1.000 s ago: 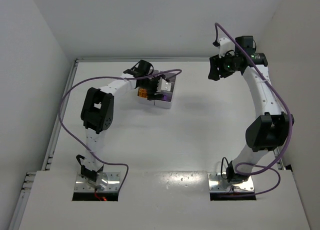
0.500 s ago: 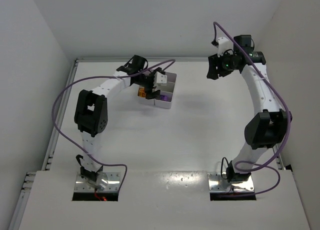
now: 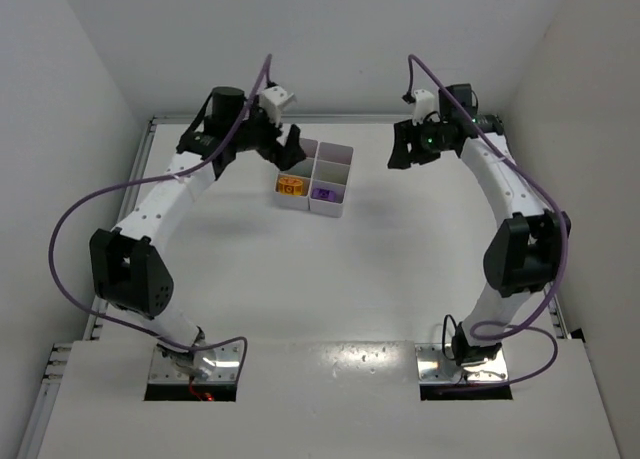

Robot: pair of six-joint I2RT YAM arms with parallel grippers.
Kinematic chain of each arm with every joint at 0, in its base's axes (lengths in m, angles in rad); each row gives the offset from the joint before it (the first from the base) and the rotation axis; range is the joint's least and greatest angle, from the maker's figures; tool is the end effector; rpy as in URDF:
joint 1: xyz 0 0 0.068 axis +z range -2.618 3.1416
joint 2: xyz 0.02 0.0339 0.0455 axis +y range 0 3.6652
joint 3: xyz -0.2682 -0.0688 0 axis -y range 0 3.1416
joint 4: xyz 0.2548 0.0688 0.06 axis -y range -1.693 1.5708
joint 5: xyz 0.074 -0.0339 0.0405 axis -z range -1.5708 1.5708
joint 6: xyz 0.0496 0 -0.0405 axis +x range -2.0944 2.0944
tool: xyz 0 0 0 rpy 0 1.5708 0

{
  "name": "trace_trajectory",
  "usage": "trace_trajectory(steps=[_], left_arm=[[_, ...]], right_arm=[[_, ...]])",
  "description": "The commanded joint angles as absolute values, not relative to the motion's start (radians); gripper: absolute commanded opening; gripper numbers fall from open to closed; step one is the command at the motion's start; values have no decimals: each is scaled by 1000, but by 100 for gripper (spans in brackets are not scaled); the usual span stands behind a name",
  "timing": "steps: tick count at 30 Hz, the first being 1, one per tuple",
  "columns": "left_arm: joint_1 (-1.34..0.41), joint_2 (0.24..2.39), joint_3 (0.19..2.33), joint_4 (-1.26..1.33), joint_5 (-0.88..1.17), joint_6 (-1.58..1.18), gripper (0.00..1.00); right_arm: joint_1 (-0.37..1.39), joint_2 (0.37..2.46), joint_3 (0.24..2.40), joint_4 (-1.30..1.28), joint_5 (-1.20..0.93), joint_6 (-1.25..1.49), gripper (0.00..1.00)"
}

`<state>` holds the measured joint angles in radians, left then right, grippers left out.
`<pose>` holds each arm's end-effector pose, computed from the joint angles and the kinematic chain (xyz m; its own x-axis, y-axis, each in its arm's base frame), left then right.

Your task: Sort the legos into containers by color

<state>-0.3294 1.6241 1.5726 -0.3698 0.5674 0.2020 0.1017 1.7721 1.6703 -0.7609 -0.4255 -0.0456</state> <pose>0.3675 -0.1538 0.3808 -0.2313 0.2579 -0.9381 0.7995 0.5998 -0.0322 0.4065 0.0621 0.3196 -0.7385 -0.1171 -0.6640 -0.3936 0.8744 0.2836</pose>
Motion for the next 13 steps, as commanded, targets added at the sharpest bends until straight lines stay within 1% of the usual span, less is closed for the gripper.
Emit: trace_trajectory(steps=[1,2,3,5,8,13], left_arm=[[-206,1622,1456,-419,361,-87,100],[-189,1621,1398,-419,307,-110,100],[-178,1621,1381,-429,197,-110,100],[-155,1621,1329,-430,120,-120,100],[-120,1621,1264,-407,86,-147,100],[-120,1643,1223,-361,38,-156,100]], right_arm=[[92,1769,1597,-622,-437,110,61],[92,1769,1548,-589,-427,121,61],[78,1769,1522,-556,-407,138,61],[64,1781,1464,-483,-411,138,61],[41,1781,1402,-419,-431,129,61],[23,1792,1371,-390,-440,129,61]])
